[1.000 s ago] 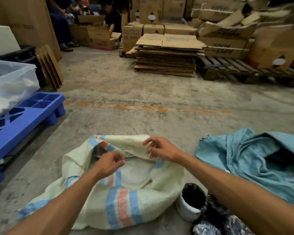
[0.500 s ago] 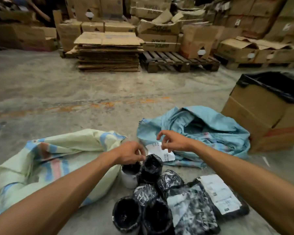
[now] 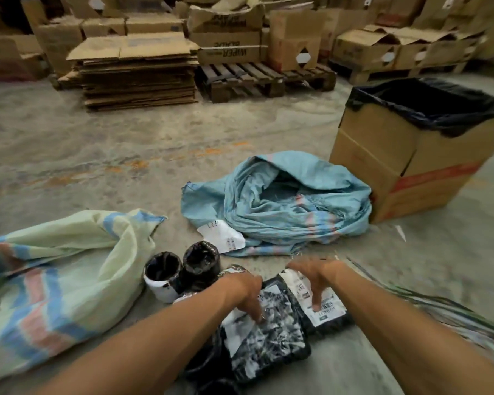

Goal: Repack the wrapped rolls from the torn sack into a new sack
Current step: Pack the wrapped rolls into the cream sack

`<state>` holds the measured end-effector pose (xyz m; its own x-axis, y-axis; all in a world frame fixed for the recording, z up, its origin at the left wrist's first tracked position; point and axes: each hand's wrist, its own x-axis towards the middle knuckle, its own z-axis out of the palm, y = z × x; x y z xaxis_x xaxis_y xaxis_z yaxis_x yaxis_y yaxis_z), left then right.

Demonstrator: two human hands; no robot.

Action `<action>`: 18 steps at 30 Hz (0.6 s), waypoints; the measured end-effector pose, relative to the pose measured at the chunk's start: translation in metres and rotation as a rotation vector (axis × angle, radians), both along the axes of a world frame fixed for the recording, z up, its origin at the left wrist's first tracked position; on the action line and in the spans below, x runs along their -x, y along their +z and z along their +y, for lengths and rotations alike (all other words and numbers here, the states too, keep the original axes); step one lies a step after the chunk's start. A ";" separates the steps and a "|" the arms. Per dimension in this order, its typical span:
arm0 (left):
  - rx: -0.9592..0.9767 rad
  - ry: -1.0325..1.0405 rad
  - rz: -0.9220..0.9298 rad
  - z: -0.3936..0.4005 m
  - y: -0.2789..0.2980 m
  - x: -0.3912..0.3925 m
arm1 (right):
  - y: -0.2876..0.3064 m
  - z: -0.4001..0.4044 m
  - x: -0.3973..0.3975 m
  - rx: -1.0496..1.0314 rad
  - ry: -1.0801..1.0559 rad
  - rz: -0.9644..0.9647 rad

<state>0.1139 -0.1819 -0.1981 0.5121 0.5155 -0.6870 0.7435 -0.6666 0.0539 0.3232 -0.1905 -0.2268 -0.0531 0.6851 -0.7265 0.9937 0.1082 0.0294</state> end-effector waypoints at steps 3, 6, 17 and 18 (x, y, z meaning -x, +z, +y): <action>-0.111 -0.052 0.040 -0.003 -0.003 -0.010 | -0.004 -0.002 -0.005 -0.081 -0.022 -0.013; -0.133 -0.061 0.069 0.003 -0.007 -0.014 | -0.005 -0.004 -0.010 -0.101 0.015 -0.030; 0.203 0.183 -0.161 0.003 0.010 -0.017 | 0.027 -0.013 -0.036 -0.029 -0.270 0.192; 0.210 0.195 -0.197 0.001 0.015 -0.018 | 0.033 -0.014 -0.039 -0.041 -0.287 0.202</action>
<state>0.1321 -0.1812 -0.1831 0.5513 0.4744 -0.6863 0.8173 -0.4724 0.3300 0.3619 -0.2044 -0.1942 0.0055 0.7211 -0.6928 0.9696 -0.1732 -0.1726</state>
